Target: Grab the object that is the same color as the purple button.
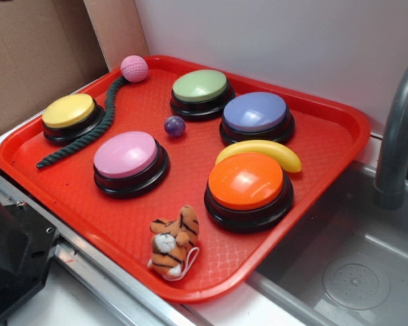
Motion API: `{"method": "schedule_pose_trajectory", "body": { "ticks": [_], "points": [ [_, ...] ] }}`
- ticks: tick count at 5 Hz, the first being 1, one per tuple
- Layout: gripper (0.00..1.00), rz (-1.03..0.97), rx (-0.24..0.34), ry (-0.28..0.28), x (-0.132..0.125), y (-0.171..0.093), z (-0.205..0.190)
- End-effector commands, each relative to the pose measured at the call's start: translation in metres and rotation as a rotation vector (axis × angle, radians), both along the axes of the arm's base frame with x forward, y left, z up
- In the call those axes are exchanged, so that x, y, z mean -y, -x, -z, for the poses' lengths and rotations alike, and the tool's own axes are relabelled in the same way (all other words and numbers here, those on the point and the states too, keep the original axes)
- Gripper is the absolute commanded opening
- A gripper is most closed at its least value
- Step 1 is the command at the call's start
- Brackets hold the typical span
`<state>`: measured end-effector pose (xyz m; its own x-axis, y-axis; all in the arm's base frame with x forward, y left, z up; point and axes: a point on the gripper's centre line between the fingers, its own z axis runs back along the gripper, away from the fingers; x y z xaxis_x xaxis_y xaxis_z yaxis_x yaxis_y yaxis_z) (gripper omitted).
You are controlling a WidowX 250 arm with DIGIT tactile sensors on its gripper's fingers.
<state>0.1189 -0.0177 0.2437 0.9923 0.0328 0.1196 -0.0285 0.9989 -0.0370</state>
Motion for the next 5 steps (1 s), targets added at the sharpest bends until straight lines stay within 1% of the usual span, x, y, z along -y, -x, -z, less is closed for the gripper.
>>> {"method": "schedule_pose_trajectory", "body": {
  "ticks": [1,2,3,4,5],
  "points": [
    [1.0,0.0,0.0,0.0,0.0,0.0,0.0],
    [1.0,0.018,0.034,-0.041,-0.008,-0.022,0.012],
    [1.0,0.077,0.081,-0.033,-0.01,-0.048,0.034],
    [1.0,0.078,0.133,-0.08,-0.008,-0.071,0.06],
    [1.0,0.038,0.178,-0.079,-0.017,-0.088,0.085]
  ]
}}
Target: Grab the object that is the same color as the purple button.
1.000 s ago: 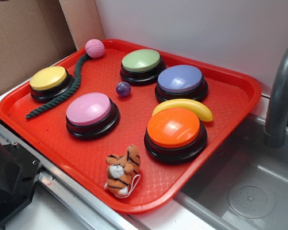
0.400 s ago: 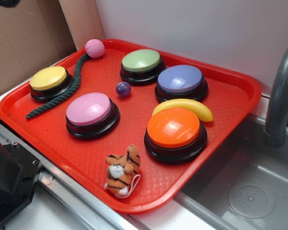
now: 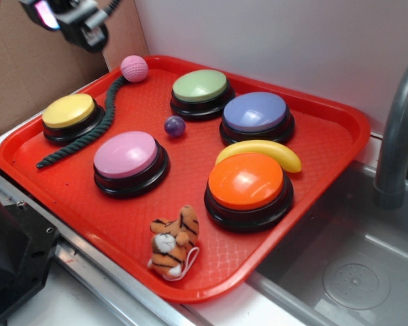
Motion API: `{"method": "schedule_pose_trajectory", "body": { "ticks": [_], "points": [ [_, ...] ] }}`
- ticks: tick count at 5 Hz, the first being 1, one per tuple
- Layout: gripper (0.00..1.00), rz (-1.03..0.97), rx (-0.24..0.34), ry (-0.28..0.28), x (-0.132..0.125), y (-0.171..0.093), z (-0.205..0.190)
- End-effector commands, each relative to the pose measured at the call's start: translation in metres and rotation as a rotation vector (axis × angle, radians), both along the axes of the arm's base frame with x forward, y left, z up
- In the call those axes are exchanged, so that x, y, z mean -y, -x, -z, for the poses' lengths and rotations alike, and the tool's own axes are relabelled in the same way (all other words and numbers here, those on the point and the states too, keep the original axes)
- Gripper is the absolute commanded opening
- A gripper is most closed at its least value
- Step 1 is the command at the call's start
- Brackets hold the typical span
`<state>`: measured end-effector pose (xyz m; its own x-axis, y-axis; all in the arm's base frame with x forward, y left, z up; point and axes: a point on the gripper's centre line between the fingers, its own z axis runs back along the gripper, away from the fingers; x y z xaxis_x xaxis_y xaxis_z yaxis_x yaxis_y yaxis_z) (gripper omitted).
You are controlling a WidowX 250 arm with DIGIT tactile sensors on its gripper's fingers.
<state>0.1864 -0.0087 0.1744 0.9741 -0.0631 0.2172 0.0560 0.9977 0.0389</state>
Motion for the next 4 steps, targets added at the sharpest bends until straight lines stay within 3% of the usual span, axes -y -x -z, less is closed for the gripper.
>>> {"method": "schedule_pose_trajectory", "body": {
  "ticks": [1,2,4],
  "points": [
    [1.0,-0.079,0.069,-0.024,-0.015,-0.037,0.041],
    [1.0,-0.128,0.074,-0.016,-0.021,-0.055,0.073],
    [1.0,-0.151,0.002,-0.026,-0.031,-0.069,0.115]
  ]
}}
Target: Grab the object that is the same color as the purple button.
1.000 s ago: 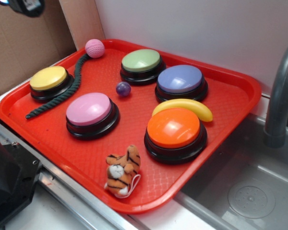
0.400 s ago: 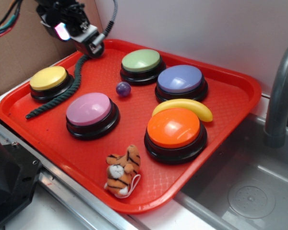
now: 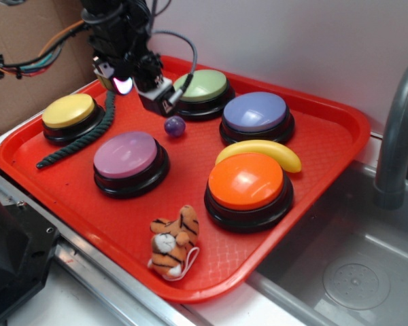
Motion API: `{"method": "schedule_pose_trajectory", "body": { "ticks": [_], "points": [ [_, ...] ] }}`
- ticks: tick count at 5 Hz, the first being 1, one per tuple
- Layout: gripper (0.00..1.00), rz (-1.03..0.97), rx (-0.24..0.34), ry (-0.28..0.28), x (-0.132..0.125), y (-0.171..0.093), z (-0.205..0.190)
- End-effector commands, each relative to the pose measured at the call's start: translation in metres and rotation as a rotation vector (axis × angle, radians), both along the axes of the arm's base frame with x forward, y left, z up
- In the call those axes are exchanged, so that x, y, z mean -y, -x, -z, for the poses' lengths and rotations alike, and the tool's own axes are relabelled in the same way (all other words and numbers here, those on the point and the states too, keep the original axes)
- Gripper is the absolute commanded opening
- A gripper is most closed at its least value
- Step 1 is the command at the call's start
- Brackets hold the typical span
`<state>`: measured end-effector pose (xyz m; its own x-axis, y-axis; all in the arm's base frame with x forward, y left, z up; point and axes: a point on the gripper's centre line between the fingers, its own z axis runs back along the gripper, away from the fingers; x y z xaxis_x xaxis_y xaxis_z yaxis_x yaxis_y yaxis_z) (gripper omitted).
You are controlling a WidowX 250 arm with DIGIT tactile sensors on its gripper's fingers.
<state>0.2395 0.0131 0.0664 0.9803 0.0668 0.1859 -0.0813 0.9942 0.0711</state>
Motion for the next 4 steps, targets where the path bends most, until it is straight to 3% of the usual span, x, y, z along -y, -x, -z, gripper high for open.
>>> {"method": "schedule_pose_trajectory", "body": {
  "ticks": [1,3,4],
  "points": [
    [1.0,0.012,0.023,0.023,-0.006,-0.023,0.028],
    [1.0,0.054,0.035,0.048,-0.01,-0.03,0.049],
    [0.88,0.055,0.055,0.055,-0.01,-0.031,0.049]
  ]
}}
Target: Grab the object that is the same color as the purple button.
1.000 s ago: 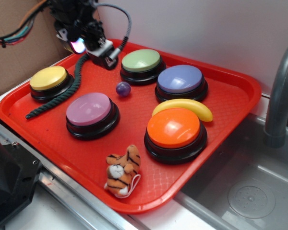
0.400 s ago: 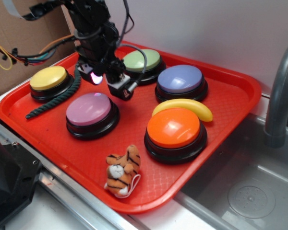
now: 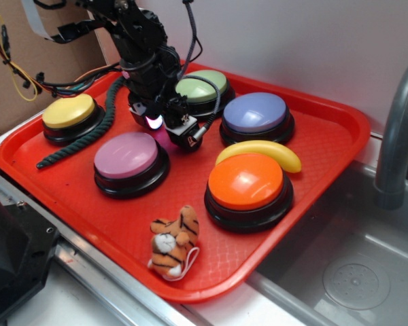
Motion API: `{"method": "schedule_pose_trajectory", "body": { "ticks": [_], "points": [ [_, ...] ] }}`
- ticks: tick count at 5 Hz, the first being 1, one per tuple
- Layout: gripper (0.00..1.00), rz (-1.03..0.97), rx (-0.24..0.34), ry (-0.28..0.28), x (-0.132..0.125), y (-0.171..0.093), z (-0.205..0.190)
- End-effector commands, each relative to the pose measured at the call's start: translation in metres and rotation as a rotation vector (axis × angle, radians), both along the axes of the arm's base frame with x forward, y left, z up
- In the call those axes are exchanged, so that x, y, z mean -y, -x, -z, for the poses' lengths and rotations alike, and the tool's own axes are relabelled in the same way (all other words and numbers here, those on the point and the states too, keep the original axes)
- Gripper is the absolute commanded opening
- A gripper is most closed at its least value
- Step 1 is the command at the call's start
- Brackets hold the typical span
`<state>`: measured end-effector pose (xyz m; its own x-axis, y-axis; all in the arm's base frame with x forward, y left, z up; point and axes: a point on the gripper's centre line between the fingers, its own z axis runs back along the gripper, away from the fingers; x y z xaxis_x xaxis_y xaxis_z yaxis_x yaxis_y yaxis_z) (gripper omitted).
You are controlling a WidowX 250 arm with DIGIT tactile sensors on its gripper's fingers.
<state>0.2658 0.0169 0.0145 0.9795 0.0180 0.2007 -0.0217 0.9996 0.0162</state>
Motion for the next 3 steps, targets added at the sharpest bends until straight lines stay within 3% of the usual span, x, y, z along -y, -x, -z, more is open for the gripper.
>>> {"method": "schedule_pose_trajectory", "body": {
  "ticks": [1,2,3],
  "points": [
    [0.0,-0.01,0.058,0.006,-0.007,-0.003,-0.006],
    [0.0,-0.017,0.059,0.033,-0.008,0.001,-0.01],
    [0.0,-0.049,0.027,0.021,-0.01,0.007,-0.03]
  ]
}}
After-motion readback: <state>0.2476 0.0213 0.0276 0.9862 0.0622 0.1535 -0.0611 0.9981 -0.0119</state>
